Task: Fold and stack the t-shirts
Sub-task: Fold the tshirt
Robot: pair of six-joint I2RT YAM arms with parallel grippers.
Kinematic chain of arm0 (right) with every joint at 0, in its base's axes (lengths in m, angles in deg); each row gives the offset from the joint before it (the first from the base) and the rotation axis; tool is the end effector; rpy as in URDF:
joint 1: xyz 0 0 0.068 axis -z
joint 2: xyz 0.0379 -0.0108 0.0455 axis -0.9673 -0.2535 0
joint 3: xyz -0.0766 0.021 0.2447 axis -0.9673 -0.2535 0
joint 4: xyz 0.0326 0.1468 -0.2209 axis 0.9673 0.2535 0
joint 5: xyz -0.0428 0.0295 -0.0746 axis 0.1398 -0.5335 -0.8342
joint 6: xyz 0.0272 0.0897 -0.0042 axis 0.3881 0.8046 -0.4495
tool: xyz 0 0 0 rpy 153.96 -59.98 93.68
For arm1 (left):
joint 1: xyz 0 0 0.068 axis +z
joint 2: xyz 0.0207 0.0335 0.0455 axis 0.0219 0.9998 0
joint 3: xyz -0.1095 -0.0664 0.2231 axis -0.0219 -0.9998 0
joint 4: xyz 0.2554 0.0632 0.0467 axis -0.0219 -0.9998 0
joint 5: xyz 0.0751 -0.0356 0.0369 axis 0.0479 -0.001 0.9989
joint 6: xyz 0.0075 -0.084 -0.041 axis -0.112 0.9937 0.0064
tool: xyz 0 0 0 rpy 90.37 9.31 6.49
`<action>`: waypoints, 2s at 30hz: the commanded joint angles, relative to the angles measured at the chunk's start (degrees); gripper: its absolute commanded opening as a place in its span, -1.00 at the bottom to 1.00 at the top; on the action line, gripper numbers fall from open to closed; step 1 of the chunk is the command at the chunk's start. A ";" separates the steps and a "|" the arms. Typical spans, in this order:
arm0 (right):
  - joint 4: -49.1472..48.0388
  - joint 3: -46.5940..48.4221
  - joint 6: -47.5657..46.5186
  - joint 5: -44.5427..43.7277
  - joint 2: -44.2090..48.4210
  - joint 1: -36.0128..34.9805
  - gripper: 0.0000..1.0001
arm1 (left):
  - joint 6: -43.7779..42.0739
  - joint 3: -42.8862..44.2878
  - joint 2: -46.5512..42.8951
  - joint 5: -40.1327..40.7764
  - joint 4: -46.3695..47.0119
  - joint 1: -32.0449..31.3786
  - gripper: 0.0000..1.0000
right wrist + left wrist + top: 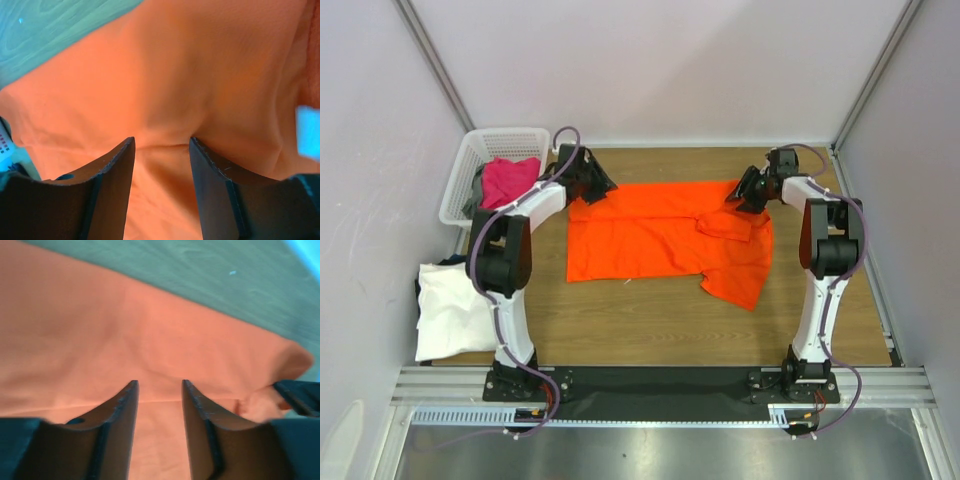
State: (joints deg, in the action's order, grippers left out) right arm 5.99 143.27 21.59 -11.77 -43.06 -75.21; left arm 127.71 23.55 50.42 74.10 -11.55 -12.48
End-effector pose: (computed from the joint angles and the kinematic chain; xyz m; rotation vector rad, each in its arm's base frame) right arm 0.4919 0.0330 0.1070 0.4424 2.4771 0.7182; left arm 0.4726 -0.1280 0.1620 -0.5518 2.3131 -0.6724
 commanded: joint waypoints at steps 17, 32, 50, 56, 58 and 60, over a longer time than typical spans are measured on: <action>-1.45 12.54 3.85 -2.54 -9.40 0.25 0.07 | 1.41 14.68 17.50 -4.97 -6.46 3.72 -0.36; 3.37 13.53 -0.36 1.59 1.13 0.08 0.07 | -7.02 16.72 8.12 -8.49 -1.99 1.97 -0.07; 3.11 -7.49 -1.43 -2.89 11.50 -3.79 0.06 | 12.90 28.76 23.04 -9.55 24.10 -13.68 0.26; -2.94 -15.83 6.92 -5.97 17.30 -3.96 0.06 | 23.99 29.29 27.97 -7.71 30.01 -14.39 0.26; -3.39 -16.80 7.63 -6.76 17.48 -4.14 0.06 | 25.66 30.42 29.46 -7.18 29.93 -15.00 0.28; -2.34 -16.28 7.37 -6.59 16.52 -4.14 0.06 | 28.11 31.65 30.60 -7.09 29.75 -15.44 0.28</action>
State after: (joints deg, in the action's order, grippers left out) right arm 6.38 126.85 26.79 -16.60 -27.93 -79.13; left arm 149.69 50.81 81.02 65.75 12.78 -27.15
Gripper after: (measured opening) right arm 0.527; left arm 0.638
